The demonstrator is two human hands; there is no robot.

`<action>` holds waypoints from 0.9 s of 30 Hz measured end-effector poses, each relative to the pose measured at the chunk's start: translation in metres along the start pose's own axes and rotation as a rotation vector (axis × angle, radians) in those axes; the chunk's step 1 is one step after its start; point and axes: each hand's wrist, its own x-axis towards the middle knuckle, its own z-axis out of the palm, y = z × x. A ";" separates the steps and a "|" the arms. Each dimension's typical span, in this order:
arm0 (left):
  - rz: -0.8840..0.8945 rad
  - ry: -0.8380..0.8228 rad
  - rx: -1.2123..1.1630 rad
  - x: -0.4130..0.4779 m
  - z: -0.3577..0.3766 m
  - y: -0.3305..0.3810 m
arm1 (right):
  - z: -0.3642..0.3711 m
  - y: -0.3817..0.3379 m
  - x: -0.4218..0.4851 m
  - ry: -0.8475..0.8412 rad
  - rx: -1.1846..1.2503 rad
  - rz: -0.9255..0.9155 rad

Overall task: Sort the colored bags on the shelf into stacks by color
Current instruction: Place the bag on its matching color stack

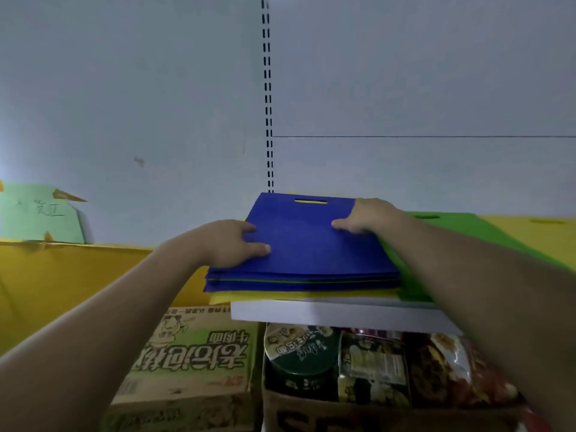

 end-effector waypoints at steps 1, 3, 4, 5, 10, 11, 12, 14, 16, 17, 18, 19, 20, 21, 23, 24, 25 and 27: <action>0.016 -0.030 0.006 0.002 0.001 -0.002 | 0.001 -0.001 0.000 0.010 0.022 0.030; 0.043 -0.058 -0.001 0.004 0.002 -0.004 | 0.003 -0.002 0.001 0.047 0.082 0.080; 0.052 -0.060 -0.009 0.006 0.002 -0.006 | 0.003 -0.002 0.001 0.062 0.111 0.095; 0.057 -0.060 -0.015 0.006 0.002 -0.007 | 0.003 -0.003 0.001 0.071 0.132 0.105; 0.069 -0.056 -0.016 0.007 0.001 -0.007 | -0.001 -0.003 0.005 0.136 0.189 0.105; 0.066 -0.054 -0.019 0.007 0.000 -0.007 | -0.001 -0.001 0.008 0.179 0.248 0.103; 0.061 -0.049 -0.025 0.008 0.000 -0.007 | 0.000 0.002 0.012 0.215 0.315 0.112; 0.054 -0.026 -0.034 0.009 0.000 -0.008 | 0.002 0.007 0.014 0.268 0.418 0.131; 0.052 -0.004 -0.030 0.010 0.001 -0.008 | 0.003 0.010 0.014 0.298 0.432 0.145; 0.050 0.002 -0.027 0.010 0.001 -0.007 | 0.003 0.011 0.012 0.311 0.409 0.139; 0.048 0.007 -0.027 0.010 0.001 -0.007 | 0.003 0.013 0.010 0.335 0.382 0.128; 0.047 0.013 -0.034 0.011 0.001 -0.007 | 0.002 0.014 0.007 0.371 0.389 0.104; 0.045 0.020 -0.047 0.011 0.001 -0.008 | 0.000 0.016 0.004 0.408 0.448 0.082; 0.041 0.027 -0.063 0.012 0.001 -0.008 | -0.003 0.017 -0.001 0.441 0.550 0.064; 0.035 0.043 -0.108 0.012 0.001 -0.010 | -0.010 0.018 -0.009 0.492 0.823 0.048; 0.038 0.054 -0.150 0.011 0.000 -0.010 | -0.014 0.018 -0.014 0.515 0.965 0.048; 0.050 0.067 -0.209 0.009 -0.001 -0.010 | -0.019 0.018 -0.019 0.544 1.083 0.053; 0.102 0.105 -0.328 0.006 -0.003 -0.011 | -0.030 0.021 -0.031 0.598 1.243 0.077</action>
